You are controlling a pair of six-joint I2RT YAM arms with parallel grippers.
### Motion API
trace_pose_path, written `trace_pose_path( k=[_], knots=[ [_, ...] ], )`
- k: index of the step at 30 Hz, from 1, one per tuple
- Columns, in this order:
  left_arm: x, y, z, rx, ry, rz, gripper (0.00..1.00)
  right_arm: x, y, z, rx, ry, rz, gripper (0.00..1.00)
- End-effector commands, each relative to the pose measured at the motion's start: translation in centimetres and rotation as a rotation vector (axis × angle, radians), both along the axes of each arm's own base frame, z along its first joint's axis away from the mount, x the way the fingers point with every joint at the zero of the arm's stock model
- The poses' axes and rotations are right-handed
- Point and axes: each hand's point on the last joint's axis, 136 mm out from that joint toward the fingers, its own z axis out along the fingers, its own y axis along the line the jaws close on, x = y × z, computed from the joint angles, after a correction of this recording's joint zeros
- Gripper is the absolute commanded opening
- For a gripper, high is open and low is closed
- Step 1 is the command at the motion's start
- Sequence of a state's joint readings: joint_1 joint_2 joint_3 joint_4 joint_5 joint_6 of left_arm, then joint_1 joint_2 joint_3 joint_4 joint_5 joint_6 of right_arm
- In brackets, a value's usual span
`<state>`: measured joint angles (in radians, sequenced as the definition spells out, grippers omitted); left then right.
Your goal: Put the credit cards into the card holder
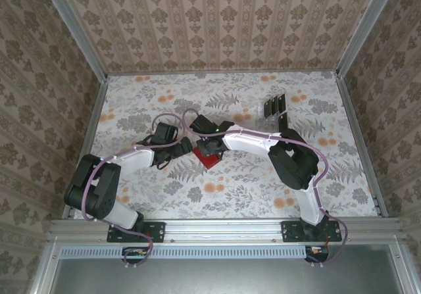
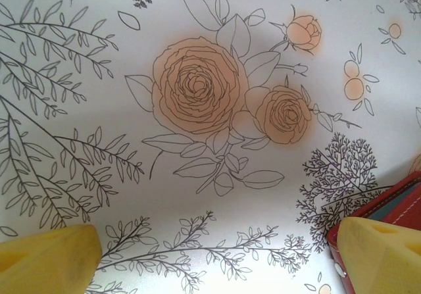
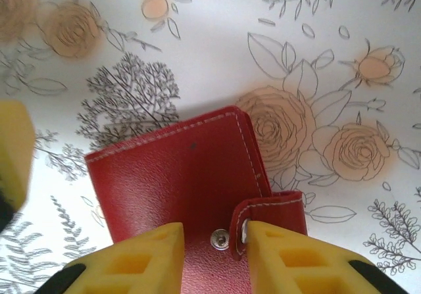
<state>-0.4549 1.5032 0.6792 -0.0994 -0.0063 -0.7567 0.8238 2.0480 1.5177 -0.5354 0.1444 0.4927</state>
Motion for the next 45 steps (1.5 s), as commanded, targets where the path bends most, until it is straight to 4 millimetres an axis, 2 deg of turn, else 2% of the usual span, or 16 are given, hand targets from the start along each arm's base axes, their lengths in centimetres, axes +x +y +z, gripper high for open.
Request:
trace_pose_path(
  k=[1, 4, 8, 21, 34, 37, 45],
  knots=[
    [0.4, 0.5, -1.0, 0.031, 0.016, -0.024, 0.97, 0.4, -0.3, 2.5, 0.026, 0.008, 0.005, 0.34],
    [0.4, 0.4, -1.1, 0.03, 0.019, -0.032, 0.97, 0.8, -0.6, 2.9, 0.024, 0.008, -0.003, 0.34],
    [0.4, 0.3, -1.2, 0.03, 0.022, -0.037, 0.97, 0.7, -1.0, 2.4, 0.008, 0.021, 0.0, 0.34],
    [0.4, 0.3, -1.5, 0.028, 0.028, -0.039, 0.97, 0.4, 0.0, 1.0, 0.009, 0.069, 0.033, 0.34],
    [0.2, 0.2, -2.0, 0.021, 0.037, -0.038, 0.97, 0.7, -0.5, -0.5, -0.06, 0.084, 0.046, 0.31],
    [0.1, 0.2, -2.1, 0.02, 0.037, -0.039, 0.97, 0.7, -0.6, -0.6, -0.066, 0.084, 0.046, 0.26],
    [0.0, 0.1, -2.3, 0.018, 0.041, -0.043, 0.97, 0.8, -0.7, -0.2, -0.066, 0.076, 0.04, 0.0]
  ],
)
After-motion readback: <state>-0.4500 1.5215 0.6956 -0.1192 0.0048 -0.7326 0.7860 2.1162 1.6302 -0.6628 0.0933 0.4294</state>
